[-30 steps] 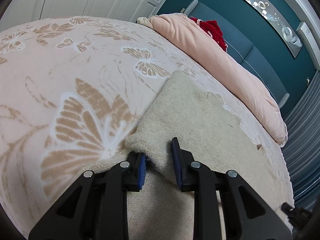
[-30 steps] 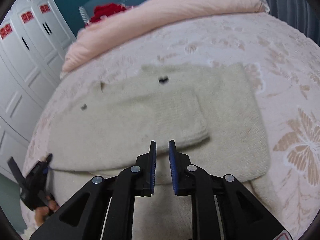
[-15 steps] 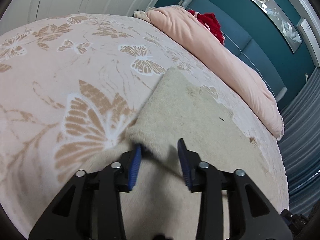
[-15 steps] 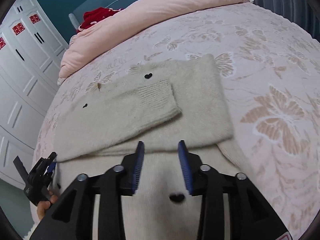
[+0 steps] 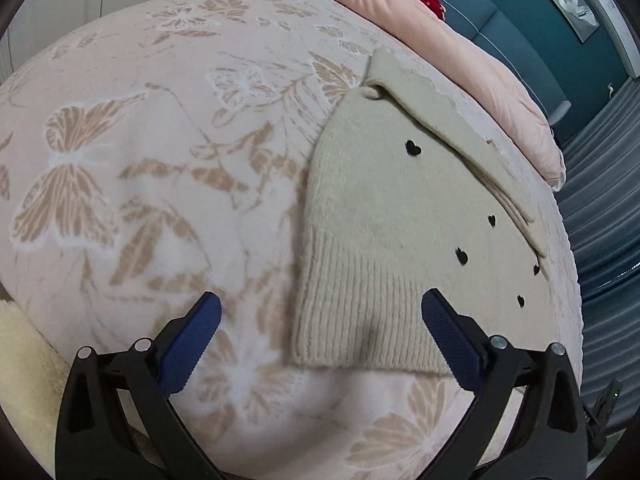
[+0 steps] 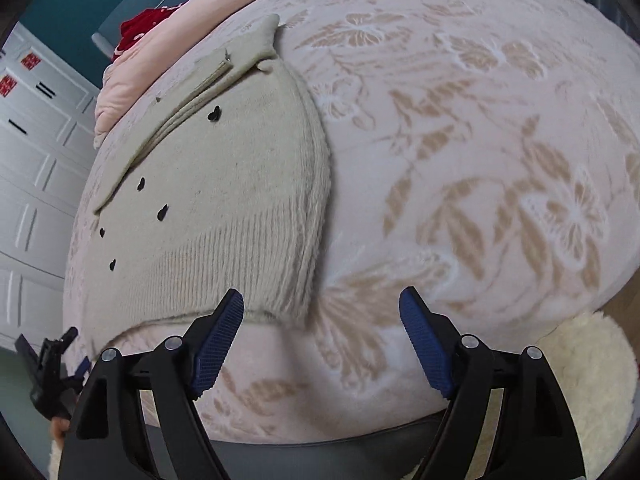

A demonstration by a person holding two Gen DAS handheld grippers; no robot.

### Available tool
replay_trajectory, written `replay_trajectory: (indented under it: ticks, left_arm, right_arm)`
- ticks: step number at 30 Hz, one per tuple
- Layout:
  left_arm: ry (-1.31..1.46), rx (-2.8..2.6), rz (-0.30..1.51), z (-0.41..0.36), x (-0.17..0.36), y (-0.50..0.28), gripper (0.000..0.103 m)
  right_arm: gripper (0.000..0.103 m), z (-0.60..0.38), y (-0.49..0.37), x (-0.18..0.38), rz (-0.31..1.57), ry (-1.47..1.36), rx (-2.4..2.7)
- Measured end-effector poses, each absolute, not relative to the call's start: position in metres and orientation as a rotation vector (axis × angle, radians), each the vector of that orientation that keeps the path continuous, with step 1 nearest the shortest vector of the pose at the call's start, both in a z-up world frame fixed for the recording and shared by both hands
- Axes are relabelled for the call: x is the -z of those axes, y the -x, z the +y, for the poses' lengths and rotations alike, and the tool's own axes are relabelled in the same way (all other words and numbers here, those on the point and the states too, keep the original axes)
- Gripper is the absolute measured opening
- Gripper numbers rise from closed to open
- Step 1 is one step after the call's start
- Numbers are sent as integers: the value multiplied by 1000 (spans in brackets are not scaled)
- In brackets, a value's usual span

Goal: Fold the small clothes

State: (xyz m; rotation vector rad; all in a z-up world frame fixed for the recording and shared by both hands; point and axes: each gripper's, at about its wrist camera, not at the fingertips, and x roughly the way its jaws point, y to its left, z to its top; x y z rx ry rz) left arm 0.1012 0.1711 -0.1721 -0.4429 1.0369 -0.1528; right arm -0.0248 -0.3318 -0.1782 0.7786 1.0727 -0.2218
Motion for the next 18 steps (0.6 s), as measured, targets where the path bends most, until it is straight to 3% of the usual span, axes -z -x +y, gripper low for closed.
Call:
replay_trajectory:
  ticks: [11,13,14,15,16,18]
  left_arm:
    - [471,224,1046,133,170,-141,97]
    - [480,235,1065,128,169,-150,82]
    - [484,240,1092,125,168,-155,61]
    - [479,253,1122,122,167,-159,31]
    - [477,274,1155,119,165,-163,17]
    - [510,296,1176,121,153,-165,15]
  right_arm:
    - [81,-309,-30,178,1019,-871,96]
    - [70,-304,-43,179,1027,-856,93]
    - [50,-303,-48,180,1037,-846,100]
    - [12,-303,-54,181,1052,-844,107]
    - [13,-304,-57,182,1064,-859,111]
    - [12,-309,-56,171,1008,-922,93]
